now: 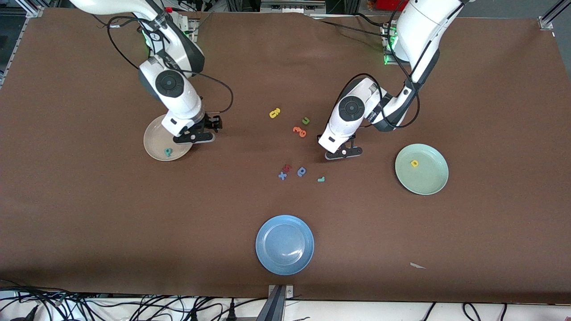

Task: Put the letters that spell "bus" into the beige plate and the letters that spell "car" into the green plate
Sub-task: 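Grasp the teal c with the left gripper while the right gripper grasps yellow u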

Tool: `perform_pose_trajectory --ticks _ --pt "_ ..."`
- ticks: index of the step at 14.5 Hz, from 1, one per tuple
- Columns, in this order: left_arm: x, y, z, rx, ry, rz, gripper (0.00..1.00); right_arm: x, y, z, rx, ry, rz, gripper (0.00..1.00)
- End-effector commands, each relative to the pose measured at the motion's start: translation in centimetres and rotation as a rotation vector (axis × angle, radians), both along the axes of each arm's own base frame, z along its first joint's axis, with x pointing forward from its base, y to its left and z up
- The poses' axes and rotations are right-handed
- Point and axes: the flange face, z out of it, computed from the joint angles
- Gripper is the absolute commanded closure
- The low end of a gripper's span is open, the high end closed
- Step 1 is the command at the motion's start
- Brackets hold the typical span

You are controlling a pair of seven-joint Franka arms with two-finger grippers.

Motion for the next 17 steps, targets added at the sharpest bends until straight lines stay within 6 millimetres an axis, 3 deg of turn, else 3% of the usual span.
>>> perform_pose_trajectory --ticks 1,3,5,8,13,17 --pt "0.7 -0.1 -0.5 0.029 -0.006 0.004 0.55 -3.2 4.8 0.7 0.026 -0.027 -0.048 0.17" --pt "0.7 -0.1 -0.5 0.03 -0.006 0.007 0.56 -5.7 8.3 0.4 0.053 -0.033 -0.063 0.17" --pt "0.6 -0.1 -0.5 0.03 -0.006 0.006 0.64 -7.9 11.2 -0.9 0.076 -0.025 -0.104 0.17" --pt "0.6 -0.1 -0.5 0.03 -0.006 0.006 0.73 -10.1 13.5 -3.0 0.091 -0.027 -0.128 0.17" --pt "0.9 0.2 -0.3 0.029 -0.01 0.006 0.78 -10.5 16.8 -7.7 0.081 -0.075 -0.173 0.17" --pt "4.0 1.3 2.8 0.076 0.02 0.006 0.82 -9.9 17.6 -8.0 0.091 -0.083 -0.195 0.17"
